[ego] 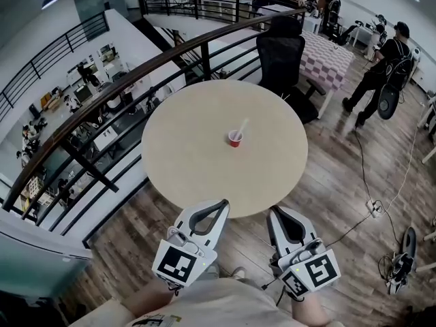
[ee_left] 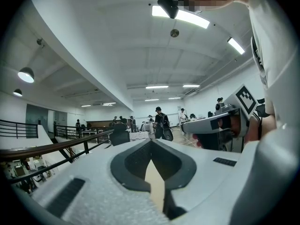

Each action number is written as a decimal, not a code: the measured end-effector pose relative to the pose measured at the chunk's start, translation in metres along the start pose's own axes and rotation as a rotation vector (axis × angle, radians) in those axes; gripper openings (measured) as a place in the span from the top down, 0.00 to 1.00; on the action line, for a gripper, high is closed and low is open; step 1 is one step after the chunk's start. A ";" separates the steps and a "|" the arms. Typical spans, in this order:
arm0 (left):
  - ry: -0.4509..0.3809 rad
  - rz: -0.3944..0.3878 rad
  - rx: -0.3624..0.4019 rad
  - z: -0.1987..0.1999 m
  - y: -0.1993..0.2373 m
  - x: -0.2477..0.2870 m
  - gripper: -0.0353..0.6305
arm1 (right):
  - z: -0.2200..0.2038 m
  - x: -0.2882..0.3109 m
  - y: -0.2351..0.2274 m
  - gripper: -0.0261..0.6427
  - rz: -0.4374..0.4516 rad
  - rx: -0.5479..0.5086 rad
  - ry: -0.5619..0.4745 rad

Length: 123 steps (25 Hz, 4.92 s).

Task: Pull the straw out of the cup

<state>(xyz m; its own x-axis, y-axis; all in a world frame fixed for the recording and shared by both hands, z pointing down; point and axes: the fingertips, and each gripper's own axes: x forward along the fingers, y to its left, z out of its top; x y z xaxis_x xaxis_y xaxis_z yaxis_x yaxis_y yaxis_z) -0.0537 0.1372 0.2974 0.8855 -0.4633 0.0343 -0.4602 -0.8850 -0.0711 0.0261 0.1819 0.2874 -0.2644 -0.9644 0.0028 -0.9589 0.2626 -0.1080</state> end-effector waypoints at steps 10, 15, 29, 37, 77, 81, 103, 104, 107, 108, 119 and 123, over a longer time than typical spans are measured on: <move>0.045 0.028 -0.013 -0.022 -0.013 -0.006 0.93 | -0.019 -0.018 -0.004 0.92 0.028 0.046 0.000; 0.048 0.044 -0.010 -0.025 -0.024 0.002 0.93 | -0.023 -0.027 -0.018 0.92 0.028 0.041 0.003; 0.062 0.045 0.017 -0.025 -0.049 0.017 0.93 | -0.021 -0.041 -0.039 0.92 0.062 0.075 -0.049; 0.077 0.050 -0.001 -0.033 -0.033 0.023 0.93 | -0.029 -0.019 -0.043 0.92 0.072 0.080 -0.023; 0.036 -0.060 -0.103 -0.054 0.214 0.161 0.93 | -0.017 0.251 -0.115 0.92 -0.049 0.011 0.064; 0.032 -0.042 -0.068 -0.054 0.221 0.167 0.93 | -0.022 0.255 -0.124 0.92 -0.056 0.035 0.083; 0.074 0.057 -0.034 -0.056 0.214 0.213 0.93 | -0.045 0.274 -0.187 0.88 -0.029 0.012 0.159; 0.069 0.056 -0.019 -0.055 0.216 0.219 0.93 | -0.046 0.276 -0.192 0.84 -0.027 0.015 0.161; 0.068 0.052 0.022 -0.056 0.221 0.234 0.93 | -0.047 0.286 -0.204 0.78 -0.030 0.011 0.160; 0.072 0.052 0.039 -0.059 0.223 0.237 0.93 | -0.048 0.290 -0.207 0.78 -0.033 0.006 0.158; 0.125 0.092 0.027 -0.090 0.262 0.291 0.93 | -0.094 0.366 -0.265 0.71 -0.030 0.029 0.222; 0.154 0.110 -0.004 -0.111 0.281 0.310 0.93 | -0.121 0.391 -0.289 0.70 -0.049 0.023 0.260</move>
<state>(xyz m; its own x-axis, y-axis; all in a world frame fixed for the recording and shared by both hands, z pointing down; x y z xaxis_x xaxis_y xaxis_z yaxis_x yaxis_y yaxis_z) 0.0844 -0.2600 0.3991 0.8097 -0.5589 0.1790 -0.5544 -0.8285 -0.0791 0.1878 -0.2670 0.4397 -0.2383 -0.9348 0.2632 -0.9693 0.2121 -0.1242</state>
